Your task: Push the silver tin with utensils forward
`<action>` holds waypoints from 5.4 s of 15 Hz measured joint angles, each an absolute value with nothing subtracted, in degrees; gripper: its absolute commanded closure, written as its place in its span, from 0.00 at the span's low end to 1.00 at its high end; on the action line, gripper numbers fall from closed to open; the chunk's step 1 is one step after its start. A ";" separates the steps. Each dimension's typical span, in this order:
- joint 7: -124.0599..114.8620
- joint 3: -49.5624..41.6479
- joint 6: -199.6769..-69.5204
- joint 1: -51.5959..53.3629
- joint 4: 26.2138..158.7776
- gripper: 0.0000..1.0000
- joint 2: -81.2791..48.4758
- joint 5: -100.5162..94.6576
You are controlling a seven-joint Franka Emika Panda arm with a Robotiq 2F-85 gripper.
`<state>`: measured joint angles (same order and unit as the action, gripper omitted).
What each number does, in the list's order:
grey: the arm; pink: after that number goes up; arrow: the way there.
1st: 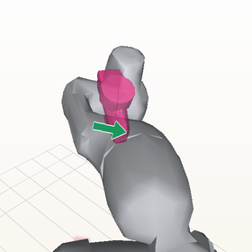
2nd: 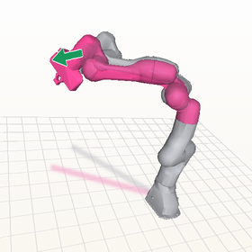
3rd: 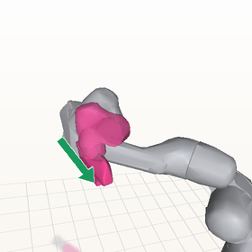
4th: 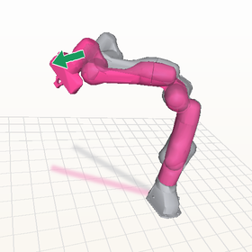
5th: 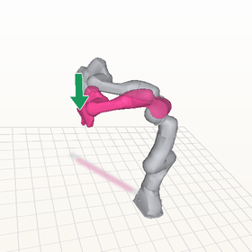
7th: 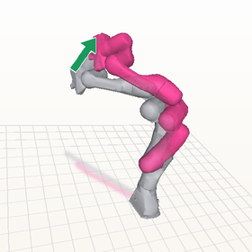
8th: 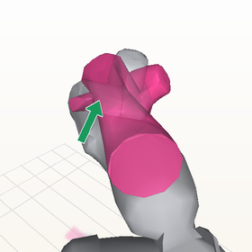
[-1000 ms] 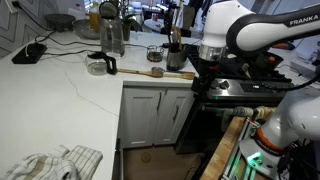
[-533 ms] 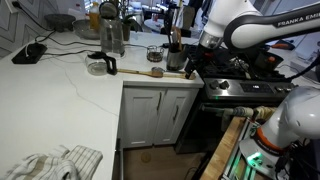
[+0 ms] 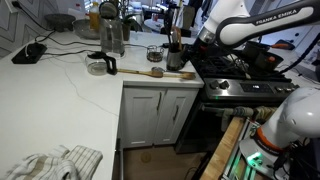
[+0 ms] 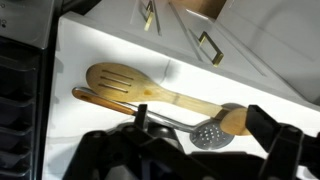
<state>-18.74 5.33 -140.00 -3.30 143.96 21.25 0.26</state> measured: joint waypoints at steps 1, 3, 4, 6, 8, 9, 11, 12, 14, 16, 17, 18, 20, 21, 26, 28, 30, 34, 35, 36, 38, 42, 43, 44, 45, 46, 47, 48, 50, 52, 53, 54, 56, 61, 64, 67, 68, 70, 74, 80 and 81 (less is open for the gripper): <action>-18.70 5.05 -140.25 -3.73 143.68 0.00 20.09 0.16; -18.70 4.60 -140.26 -4.59 143.10 0.00 17.95 -0.34; -18.73 4.32 -140.27 -5.06 142.79 0.00 17.00 -0.81; -18.75 3.69 -140.27 -6.24 142.24 0.00 15.29 -2.83; -18.74 3.40 -140.27 -6.36 142.08 0.00 14.77 -3.02; -18.74 3.42 -140.27 -6.17 142.06 0.00 14.87 -3.02; -18.75 3.43 -140.27 -5.92 141.99 0.00 14.95 -3.02; -18.75 3.42 -140.27 -5.91 141.97 0.00 14.95 -3.02; -18.71 3.38 -140.29 -5.92 141.68 0.00 14.68 -3.14; -18.34 3.04 -140.30 -5.96 140.71 0.00 13.67 -3.25; -17.73 2.69 -140.31 -5.96 139.99 0.00 12.90 -3.25; -16.60 2.21 -140.31 -5.96 139.18 0.00 12.00 -3.20; -14.22 1.06 -140.31 -5.96 137.47 0.00 10.02 -3.02; -13.22 0.42 -140.31 -5.96 136.56 0.00 8.95 -3.02; -9.14 -1.88 -140.49 -5.97 133.00 0.00 3.73 -2.95; -7.99 -2.20 -141.32 -5.97 132.05 0.00 1.69 -2.95; -7.28 -2.38 -142.93 -5.97 131.39 0.00 -0.23 -2.95; -6.12 -2.51 -148.09 -5.94 130.41 0.00 -3.37 -2.46; -5.61 -2.51 -149.32 -5.90 130.40 0.00 -3.91 -2.06; -5.15 -2.51 -150.22 -5.82 130.39 0.00 -4.37 -1.60; -4.47 -2.47 -151.52 -5.59 130.39 0.00 -5.14 -0.67; -3.79 -2.34 -153.62 -5.19 130.35 0.00 -6.31 1.14; -3.79 -2.28 -154.60 -5.15 130.33 0.00 -6.56 1.88; -3.79 -2.23 -155.70 -5.11 130.31 0.00 -6.84 2.57; -3.81 -2.19 -156.79 -5.07 130.29 0.00 -7.11 3.30; -4.01 -2.18 -157.80 -5.03 130.28 0.00 -7.38 3.82; -4.32 -2.18 -158.71 -4.99 130.27 0.00 -7.65 4.07; -4.87 -2.18 -159.53 -4.94 130.27 0.00 -7.89 4.13; -6.20 -2.20 -160.88 -4.82 130.27 0.00 -8.32 4.12; -8.11 -2.33 -162.80 -4.55 130.27 0.00 -8.88 4.06; -9.42 -2.48 -164.03 -4.31 130.27 0.00 -9.27 4.01; -11.02 -2.75 -165.39 -3.96 130.28 0.00 -9.70 3.88; -14.60 -3.51 -168.46 -3.08 130.30 0.00 -10.70 3.14; -25.09 -8.35 -176.24 0.89 130.30 0.00 -13.35 -1.82; -29.95 -13.34 -179.80 5.05 130.11 0.00 -14.78 -3.57; -32.65 -18.78 -181.70 9.89 129.47 0.00 -16.25 -3.78; -33.15 -20.64 -182.17 11.62 129.25 0.00 -16.77 -3.78; -33.64 -23.69 -182.33 14.71 129.02 0.00 -17.46 -3.78; -33.55 -27.87 -181.44 20.34 129.44 0.00 -17.30 -5.18; -37.65 -40.02 -168.35 33.92 131.73 0.00 -9.91 -16.47; -39.72 -42.02 -166.15 35.88 132.07 0.00 -7.88 -20.28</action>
<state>-39.72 -42.02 -166.15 35.88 132.07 -7.88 -20.28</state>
